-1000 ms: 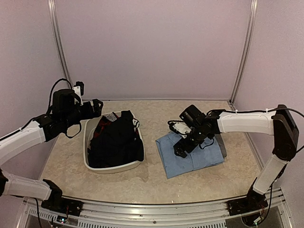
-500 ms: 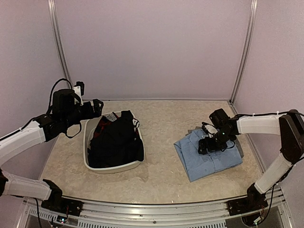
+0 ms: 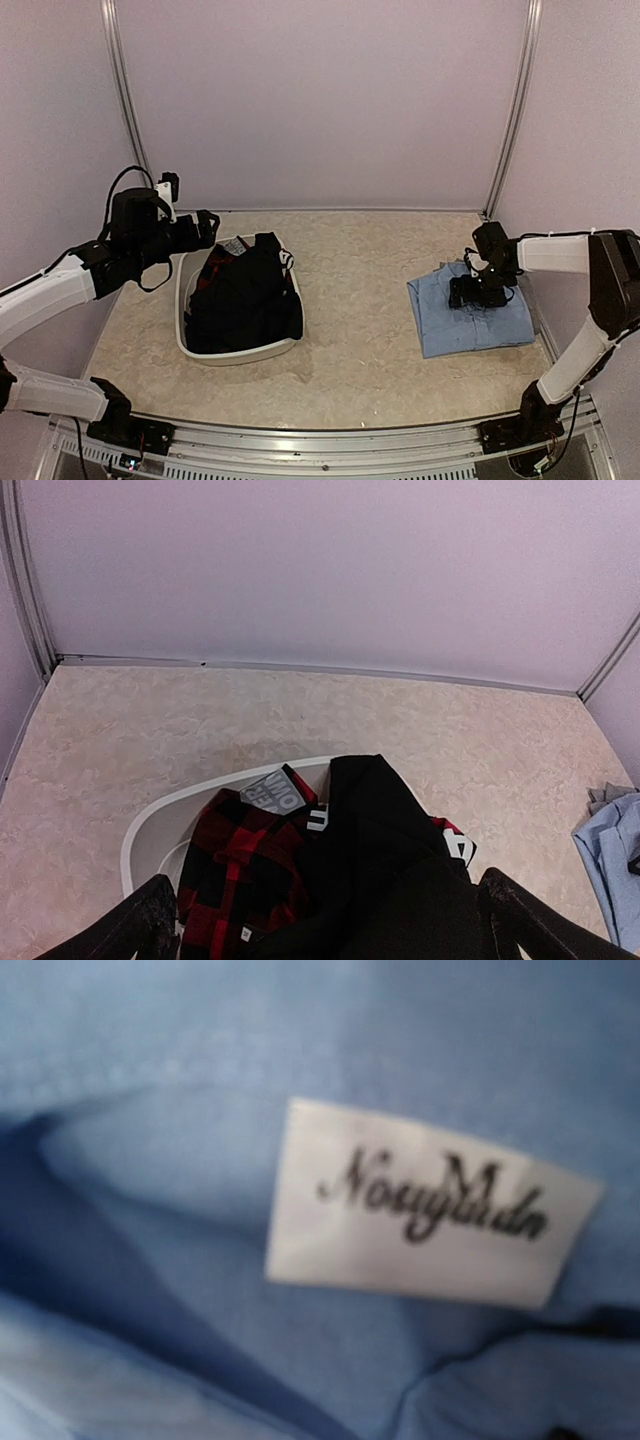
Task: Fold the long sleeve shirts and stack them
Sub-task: Move the square-folded shirt to the corner of the board, then move the bin to the corner of the board.
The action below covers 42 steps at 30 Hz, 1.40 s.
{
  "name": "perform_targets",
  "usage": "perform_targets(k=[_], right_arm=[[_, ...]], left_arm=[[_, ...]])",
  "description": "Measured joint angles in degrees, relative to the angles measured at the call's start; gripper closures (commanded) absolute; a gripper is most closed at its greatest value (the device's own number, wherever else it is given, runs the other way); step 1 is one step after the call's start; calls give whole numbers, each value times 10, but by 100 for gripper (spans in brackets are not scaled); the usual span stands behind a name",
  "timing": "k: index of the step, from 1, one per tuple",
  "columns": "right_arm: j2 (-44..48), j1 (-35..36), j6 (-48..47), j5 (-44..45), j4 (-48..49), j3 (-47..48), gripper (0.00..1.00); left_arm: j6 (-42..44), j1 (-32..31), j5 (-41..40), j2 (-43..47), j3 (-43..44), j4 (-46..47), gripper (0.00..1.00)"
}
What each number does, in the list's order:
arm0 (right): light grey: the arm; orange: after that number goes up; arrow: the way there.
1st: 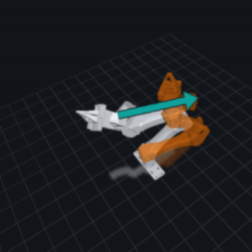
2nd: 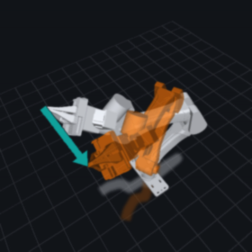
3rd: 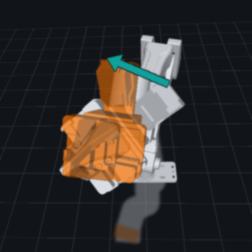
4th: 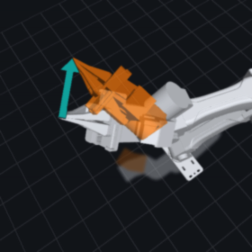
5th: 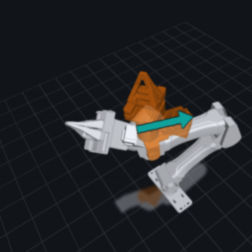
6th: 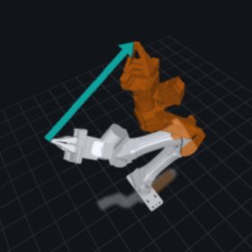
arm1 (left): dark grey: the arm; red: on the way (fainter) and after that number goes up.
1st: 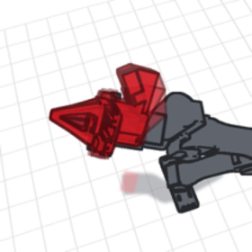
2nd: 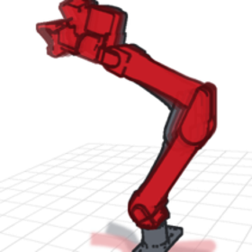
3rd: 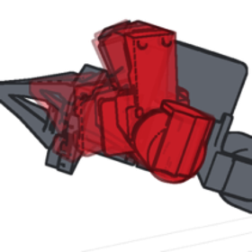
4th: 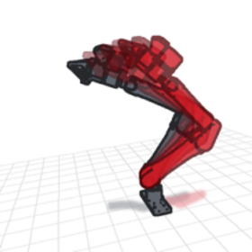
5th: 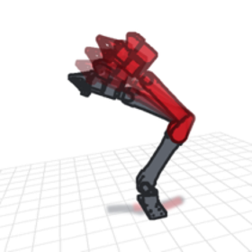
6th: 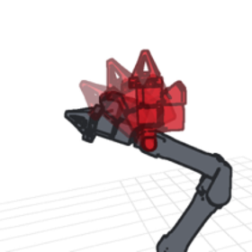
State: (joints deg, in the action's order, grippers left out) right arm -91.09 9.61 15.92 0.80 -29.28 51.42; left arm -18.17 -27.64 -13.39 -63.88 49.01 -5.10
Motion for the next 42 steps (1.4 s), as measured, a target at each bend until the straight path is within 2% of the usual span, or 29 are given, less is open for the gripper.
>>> perform_targets(k=[4,8,15,21,27,32,35,42], right_arm=[[-5,2,-6,14,-14,20,5],[18,38,-15,32,-17,39,4],[92,140,-24,24,26,82,4],[81,154,-31,1,50,87,4],[52,156,-40,-30,65,87,4],[40,160,-43,-43,75,87,4],[40,162,-43,-50,84,86,4],[40,165,-45,-68,91,86,4]], left_arm=[[-13,-3,-21,-9,3,-26,1],[-45,11,-29,-46,7,-75,4],[-125,44,-16,-53,-52,-146,18],[-171,76,-27,-56,-85,-166,44],[-182,115,-10,-81,-123,-154,47],[-172,129,17,-111,-123,-119,86],[-156,140,37,-134,-112,-100,100],[-108,184,47,-233,-16,-102,100]])
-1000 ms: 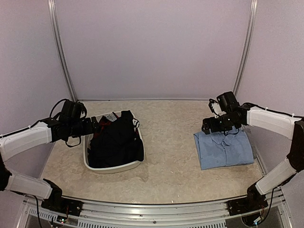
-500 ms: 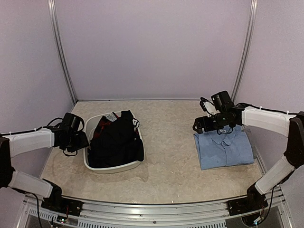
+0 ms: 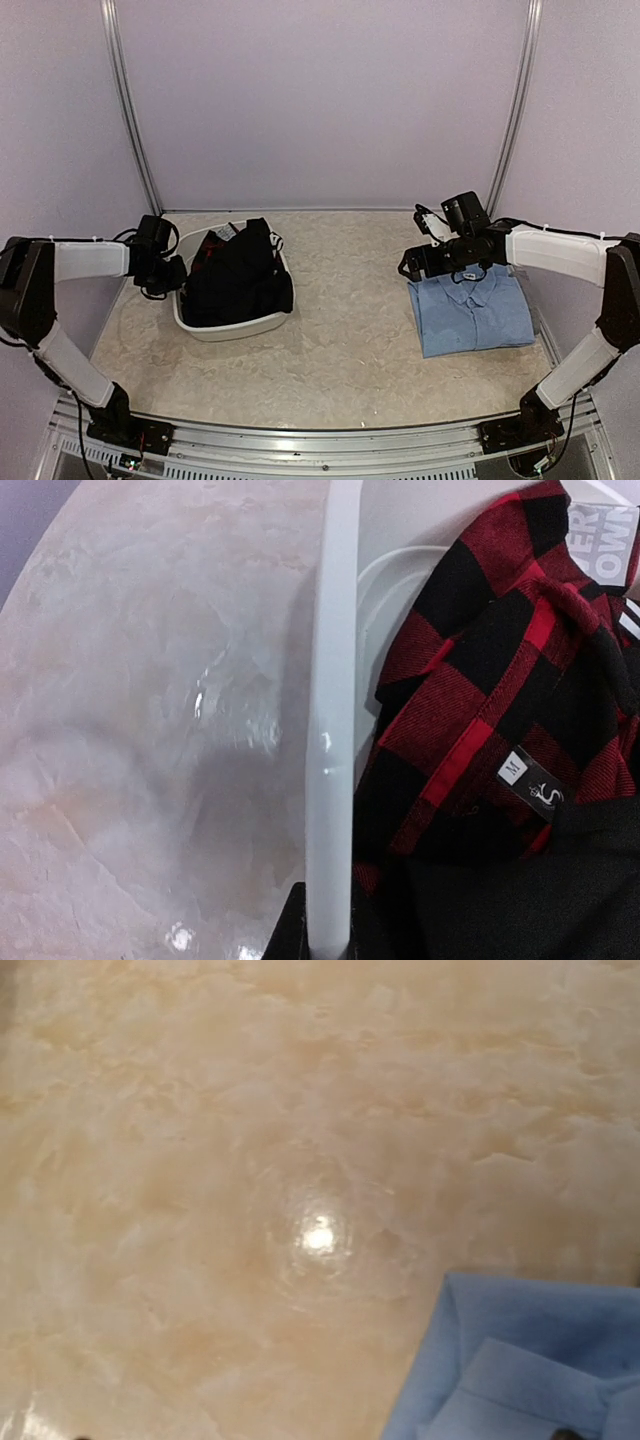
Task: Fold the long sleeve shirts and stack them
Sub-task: Move the bin to the corner of the board.
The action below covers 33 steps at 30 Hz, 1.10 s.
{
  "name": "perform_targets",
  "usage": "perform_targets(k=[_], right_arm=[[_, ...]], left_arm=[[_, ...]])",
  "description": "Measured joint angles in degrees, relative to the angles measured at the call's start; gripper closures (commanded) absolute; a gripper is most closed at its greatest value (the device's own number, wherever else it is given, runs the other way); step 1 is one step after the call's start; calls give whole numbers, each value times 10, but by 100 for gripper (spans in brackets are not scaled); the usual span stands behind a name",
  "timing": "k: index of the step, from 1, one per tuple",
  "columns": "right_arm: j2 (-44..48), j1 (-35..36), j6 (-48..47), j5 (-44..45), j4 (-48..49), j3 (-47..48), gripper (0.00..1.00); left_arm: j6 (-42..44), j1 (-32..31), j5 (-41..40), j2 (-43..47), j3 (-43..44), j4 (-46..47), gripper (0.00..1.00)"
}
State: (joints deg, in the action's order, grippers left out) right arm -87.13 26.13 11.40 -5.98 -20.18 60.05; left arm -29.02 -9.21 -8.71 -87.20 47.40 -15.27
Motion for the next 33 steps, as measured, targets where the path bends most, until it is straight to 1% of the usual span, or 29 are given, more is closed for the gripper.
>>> perform_targets(k=[3,8,9,10,13,15,16,18,19,21,23,25,28,31,33], right_arm=[[0,0,-3,-10,4,0,4],[8,1,-9,-23,18,-9,4],[15,1,-11,-25,21,-15,4],[19,1,-12,-27,23,-19,4],[31,1,-14,-28,29,-32,4],[36,1,-14,-28,31,-38,4],[37,1,-14,-28,32,-40,4],[37,1,-14,-29,35,-40,4],[37,1,-13,-30,37,-41,4],[37,1,-13,-31,38,-41,4],[37,1,-12,-33,38,-41,4],[37,1,-10,-35,39,-41,4],[33,1,-8,-39,42,-41,4],[24,1,-7,-41,42,-39,4],[16,2,-6,-42,42,-35,4]], left_arm=[[41,28,2,-74,92,-30,100],[131,70,-17,-231,302,-81,100],[145,78,-21,-260,339,-92,99],[160,88,-24,-286,374,-102,94],[201,116,-26,-343,445,-115,62],[232,130,-46,-363,472,-127,45],[246,134,-51,-370,478,-132,39],[267,140,-74,-382,491,-147,30],[272,141,-82,-386,497,-154,23],[281,140,-101,-389,507,-169,14],[277,136,-111,-379,506,-176,9],[269,132,-115,-354,499,-182,8],[262,117,-103,-274,457,-174,8],[252,91,-61,-186,440,-168,8],[245,77,-24,-158,448,-156,8]])
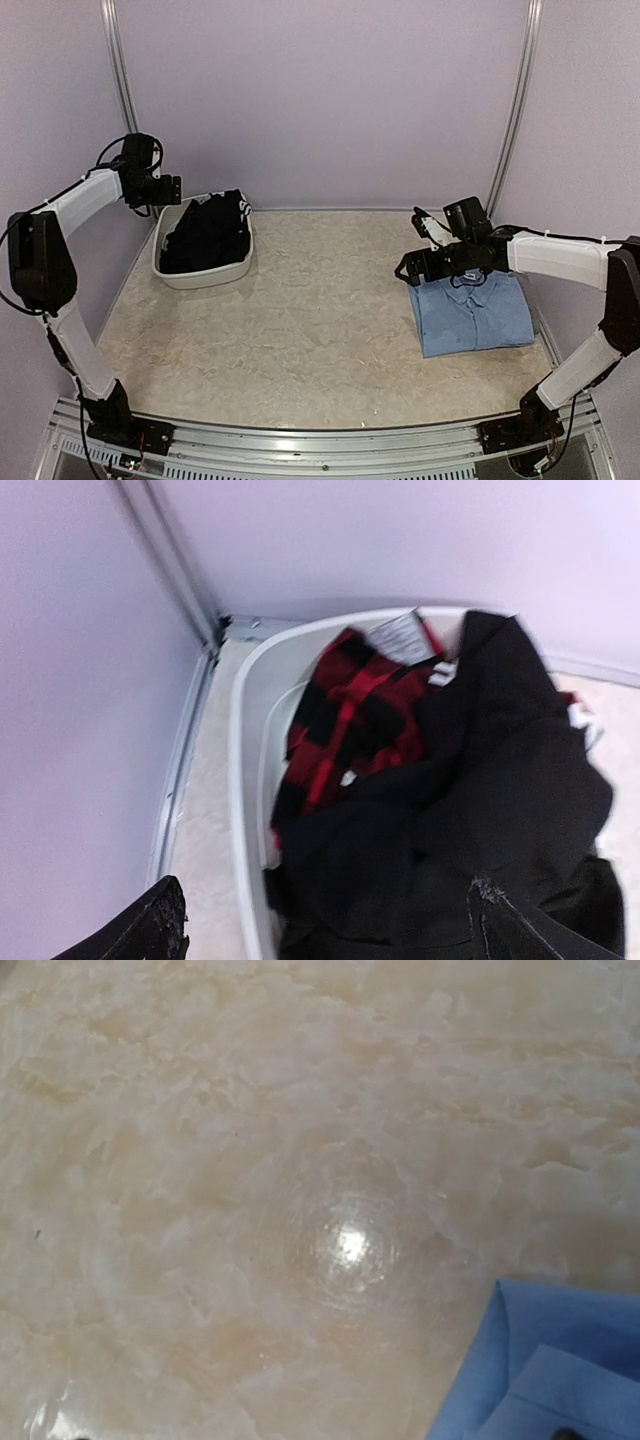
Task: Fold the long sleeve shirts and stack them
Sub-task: Move the bin to the corner of the board, then pick up the crumpled shirt from the bin.
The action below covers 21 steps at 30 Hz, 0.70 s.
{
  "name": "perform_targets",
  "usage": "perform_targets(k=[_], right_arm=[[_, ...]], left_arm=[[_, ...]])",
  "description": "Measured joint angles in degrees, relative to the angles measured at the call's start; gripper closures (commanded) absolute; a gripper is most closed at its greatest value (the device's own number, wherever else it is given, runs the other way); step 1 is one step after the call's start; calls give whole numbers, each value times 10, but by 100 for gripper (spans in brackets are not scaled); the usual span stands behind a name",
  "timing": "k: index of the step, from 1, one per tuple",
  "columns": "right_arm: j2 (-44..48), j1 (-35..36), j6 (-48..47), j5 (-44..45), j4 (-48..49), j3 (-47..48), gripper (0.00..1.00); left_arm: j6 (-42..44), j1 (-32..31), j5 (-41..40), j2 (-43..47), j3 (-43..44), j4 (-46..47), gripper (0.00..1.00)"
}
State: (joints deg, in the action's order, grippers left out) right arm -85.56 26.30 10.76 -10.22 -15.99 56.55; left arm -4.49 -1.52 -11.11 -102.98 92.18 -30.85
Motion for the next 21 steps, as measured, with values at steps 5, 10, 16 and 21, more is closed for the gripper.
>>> perform_targets(k=[5,10,16,21], right_arm=[[-14,2,0,-1,0,14,4],[-16,3,0,0,0,17,4],[-16,4,5,2,0,15,4],[-16,5,9,4,0,2,4]], left_arm=[[-8,-32,79,-37,34,19,11],[-16,-51,108,-140,65,16,35],[-23,-66,109,-203,92,13,73],[-28,-87,69,-180,88,14,88]])
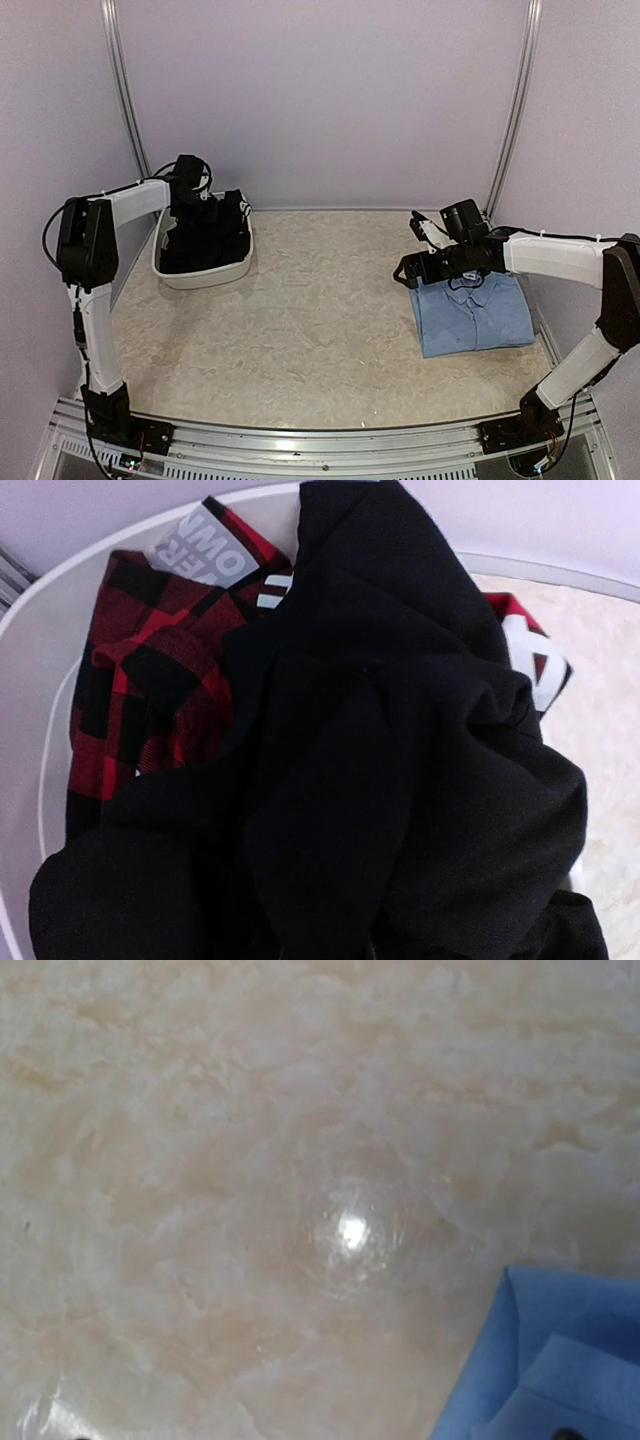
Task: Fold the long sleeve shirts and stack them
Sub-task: Pick up the crumpled shirt from the bin, then pass from the left arm to the right
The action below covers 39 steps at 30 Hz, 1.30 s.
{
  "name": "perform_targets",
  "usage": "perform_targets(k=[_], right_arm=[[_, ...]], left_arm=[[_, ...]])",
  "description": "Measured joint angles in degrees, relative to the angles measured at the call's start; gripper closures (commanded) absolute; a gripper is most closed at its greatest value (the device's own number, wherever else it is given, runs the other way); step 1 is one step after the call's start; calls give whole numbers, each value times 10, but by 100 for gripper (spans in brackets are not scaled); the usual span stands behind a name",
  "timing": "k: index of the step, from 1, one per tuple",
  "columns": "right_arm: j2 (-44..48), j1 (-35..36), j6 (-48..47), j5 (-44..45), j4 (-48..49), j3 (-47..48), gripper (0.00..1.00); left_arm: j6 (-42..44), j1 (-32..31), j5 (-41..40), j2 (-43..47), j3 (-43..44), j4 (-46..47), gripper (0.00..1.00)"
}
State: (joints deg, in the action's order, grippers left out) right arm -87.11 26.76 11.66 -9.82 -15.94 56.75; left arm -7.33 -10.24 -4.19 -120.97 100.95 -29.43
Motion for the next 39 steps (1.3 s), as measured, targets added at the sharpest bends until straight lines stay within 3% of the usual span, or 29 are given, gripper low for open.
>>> perform_targets(k=[9,18,24,31,35,39], right_arm=[[13,1,2,21,-3,-10,4],[62,-7,2,91,-38,-4,2],[111,-43,8,98,-45,-1,1],[211,-57,10,41,-23,-3,0],[235,-57,-4,-23,-17,-4,1],[292,-57,-15,-97,2,-31,3]], left_arm=[[12,-97,-54,176,13,-5,95],[16,-245,10,308,64,24,96],[14,-360,66,303,129,40,100],[-6,-418,131,222,348,54,100],[-14,-422,115,219,343,76,100],[-17,-414,83,216,278,95,100]])
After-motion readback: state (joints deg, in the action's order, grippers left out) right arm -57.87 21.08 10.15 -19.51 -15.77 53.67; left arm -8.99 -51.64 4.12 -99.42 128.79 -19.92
